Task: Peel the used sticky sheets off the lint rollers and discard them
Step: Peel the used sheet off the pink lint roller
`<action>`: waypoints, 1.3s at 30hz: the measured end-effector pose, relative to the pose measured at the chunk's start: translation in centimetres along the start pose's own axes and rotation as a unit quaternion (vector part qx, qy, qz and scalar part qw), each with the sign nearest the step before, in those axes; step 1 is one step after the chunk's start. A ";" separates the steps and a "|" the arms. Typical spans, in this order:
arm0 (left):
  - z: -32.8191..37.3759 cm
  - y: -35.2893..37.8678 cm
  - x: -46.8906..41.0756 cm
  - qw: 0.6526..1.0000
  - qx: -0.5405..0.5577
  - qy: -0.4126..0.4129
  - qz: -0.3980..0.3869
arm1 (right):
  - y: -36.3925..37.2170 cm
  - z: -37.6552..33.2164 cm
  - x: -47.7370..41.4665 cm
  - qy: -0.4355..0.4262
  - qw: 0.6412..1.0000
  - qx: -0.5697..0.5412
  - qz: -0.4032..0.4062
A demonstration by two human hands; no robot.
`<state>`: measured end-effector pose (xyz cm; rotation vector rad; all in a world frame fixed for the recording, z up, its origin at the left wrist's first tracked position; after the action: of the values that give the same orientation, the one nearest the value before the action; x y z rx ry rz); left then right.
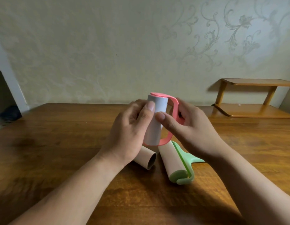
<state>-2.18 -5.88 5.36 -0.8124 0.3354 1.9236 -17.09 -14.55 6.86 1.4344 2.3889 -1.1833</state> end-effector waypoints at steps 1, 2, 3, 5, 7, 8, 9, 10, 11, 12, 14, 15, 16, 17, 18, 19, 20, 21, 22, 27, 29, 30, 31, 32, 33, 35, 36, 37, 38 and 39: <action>0.0 0.0 0.0 1.000 0.007 0.000 0.005 | 0.1 0.1 0.0 0.003 1.000 0.003 -0.011; 0.1 0.0 0.1 1.000 0.011 0.001 0.009 | 0.3 0.2 -0.1 0.002 1.000 0.005 -0.023; 0.2 0.0 0.1 1.000 0.012 0.004 0.012 | 0.4 0.2 -0.1 -0.001 0.999 0.005 -0.034; 0.2 0.1 0.0 1.000 0.018 0.008 0.011 | 0.5 0.3 -0.1 -0.005 0.999 0.000 -0.053; 0.3 0.2 0.0 1.000 0.028 0.006 0.006 | 0.6 0.4 0.0 -0.006 0.998 -0.007 -0.060; 0.3 0.2 0.0 0.999 0.031 0.004 0.004 | 0.6 0.4 0.0 -0.008 0.998 -0.013 -0.061; 0.3 0.1 0.0 0.999 0.034 0.002 0.002 | 0.6 0.4 0.0 -0.010 0.998 -0.019 -0.061; 0.3 0.1 0.0 0.999 0.037 0.000 0.002 | 0.6 0.5 0.0 -0.011 0.998 -0.026 -0.061; 0.3 0.0 0.0 0.999 0.042 -0.002 0.002 | 0.5 0.6 -0.1 -0.012 0.998 -0.032 -0.060; 0.2 0.0 0.1 0.999 0.048 -0.006 0.003 | 0.5 0.6 0.0 -0.013 0.998 -0.036 -0.059; 0.0 0.1 0.2 0.998 0.059 -0.010 0.000 | 0.4 0.8 0.0 -0.014 0.998 -0.043 -0.052; -0.1 0.2 0.3 0.998 0.062 -0.012 -0.003 | 0.3 0.8 0.0 -0.017 0.998 -0.045 -0.046; -0.1 0.2 0.3 0.998 0.061 -0.012 -0.005 | 0.2 0.7 0.0 -0.022 0.998 -0.043 -0.040; -0.2 0.2 0.3 0.998 0.058 -0.009 -0.005 | 0.1 0.5 0.1 -0.026 0.998 -0.039 -0.034; -0.2 0.1 0.3 0.998 0.057 -0.002 -0.002 | 0.0 0.3 0.1 -0.027 0.999 -0.033 -0.029; -0.2 0.1 0.2 0.998 0.062 0.009 -0.003 | 0.0 0.2 0.1 -0.028 0.999 -0.027 -0.025; -0.1 0.2 0.1 0.997 0.073 0.020 -0.007 | -0.1 0.1 0.2 -0.029 0.999 -0.021 -0.021; 0.2 0.3 0.1 0.996 0.085 0.031 -0.013 | -0.1 -0.1 0.2 -0.029 0.999 -0.017 -0.018; 0.4 0.4 0.0 0.994 0.098 0.038 -0.019 | 0.0 -0.2 0.2 -0.028 0.999 -0.013 -0.020; 0.5 0.7 0.2 0.991 0.125 0.033 -0.044 | 0.5 -0.8 0.2 -0.029 0.997 0.051 -0.052; 0.4 0.9 0.3 0.989 0.133 0.028 -0.052 | 0.5 -0.7 0.2 -0.033 0.996 0.065 -0.057; 0.4 0.9 0.3 0.989 0.136 0.025 -0.053 | 0.6 -0.7 0.2 -0.035 0.995 0.071 -0.059; 0.5 0.9 0.4 0.989 0.136 0.024 -0.053 | 0.6 -0.6 0.2 -0.037 0.995 0.076 -0.061; 0.5 0.9 0.4 0.989 0.135 0.023 -0.054 | 0.6 -0.6 0.2 -0.038 0.994 0.081 -0.063; 0.5 0.9 0.4 0.989 0.134 0.024 -0.054 | 0.6 -0.5 0.2 -0.040 0.993 0.084 -0.065; 0.5 0.9 0.4 0.989 0.132 0.026 -0.054 | 0.6 -0.4 0.1 -0.044 0.993 0.088 -0.068; 0.6 0.9 0.3 0.990 0.129 0.028 -0.054 | 0.5 -0.3 0.0 -0.045 0.993 0.086 -0.070; 0.6 0.9 0.3 0.990 0.127 0.029 -0.055 | 0.4 -0.2 0.0 -0.045 0.993 0.081 -0.072; 0.7 1.0 0.2 0.990 0.126 0.032 -0.058 | 0.2 -0.1 -0.1 -0.045 0.994 0.072 -0.075; 0.8 1.0 0.2 0.990 0.123 0.035 -0.062 | 0.0 -0.1 -0.1 -0.046 0.994 0.062 -0.079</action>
<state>-3.45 -5.80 5.66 -0.7207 0.5424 1.7003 -16.99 -14.58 6.93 1.2118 2.4431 -1.4231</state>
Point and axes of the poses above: each hand's wrist, its own x-axis away from the middle knuckle, its own y-axis out of the palm, z = x × y, the point moved 6 cm from there along -x, towards the middle knuckle, and after that the axes turned 9 degrees about y, right-handed, at the moved point
